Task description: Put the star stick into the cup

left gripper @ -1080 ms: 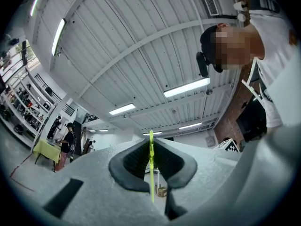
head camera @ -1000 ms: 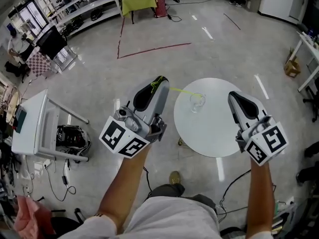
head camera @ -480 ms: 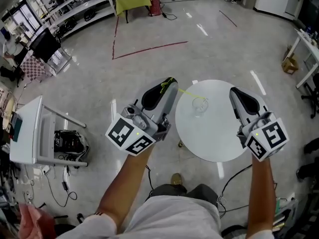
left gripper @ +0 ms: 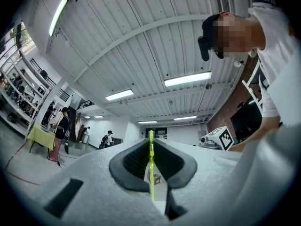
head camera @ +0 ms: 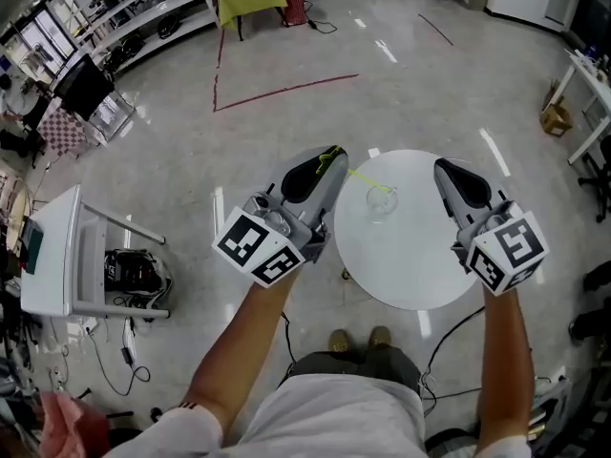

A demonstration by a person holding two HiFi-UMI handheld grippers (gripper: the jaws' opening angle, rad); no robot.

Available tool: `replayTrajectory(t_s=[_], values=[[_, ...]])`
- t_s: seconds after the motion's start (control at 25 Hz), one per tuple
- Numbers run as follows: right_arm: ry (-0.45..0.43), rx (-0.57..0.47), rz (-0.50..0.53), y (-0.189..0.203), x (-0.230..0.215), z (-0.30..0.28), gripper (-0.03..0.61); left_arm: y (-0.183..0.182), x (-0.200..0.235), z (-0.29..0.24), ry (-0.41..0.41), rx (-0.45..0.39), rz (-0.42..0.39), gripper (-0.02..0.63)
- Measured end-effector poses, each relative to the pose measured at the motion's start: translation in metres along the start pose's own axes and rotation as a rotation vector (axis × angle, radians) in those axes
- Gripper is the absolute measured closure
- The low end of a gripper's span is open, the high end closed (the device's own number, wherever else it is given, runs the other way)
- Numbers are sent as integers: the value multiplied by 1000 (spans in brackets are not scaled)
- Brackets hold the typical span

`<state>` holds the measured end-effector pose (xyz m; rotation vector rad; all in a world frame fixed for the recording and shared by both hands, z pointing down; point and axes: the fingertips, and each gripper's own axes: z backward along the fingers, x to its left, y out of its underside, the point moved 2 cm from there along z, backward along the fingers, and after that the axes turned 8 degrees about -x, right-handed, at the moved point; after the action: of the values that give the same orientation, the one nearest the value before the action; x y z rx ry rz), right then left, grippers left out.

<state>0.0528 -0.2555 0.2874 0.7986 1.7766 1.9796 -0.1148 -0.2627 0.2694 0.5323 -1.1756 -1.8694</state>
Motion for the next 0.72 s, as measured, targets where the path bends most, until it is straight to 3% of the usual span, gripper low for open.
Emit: replayTrajectory(t_s=[0.72], values=[[-71, 10, -40, 28, -29, -8, 568, 66, 15, -12, -113, 128, 15, 584]])
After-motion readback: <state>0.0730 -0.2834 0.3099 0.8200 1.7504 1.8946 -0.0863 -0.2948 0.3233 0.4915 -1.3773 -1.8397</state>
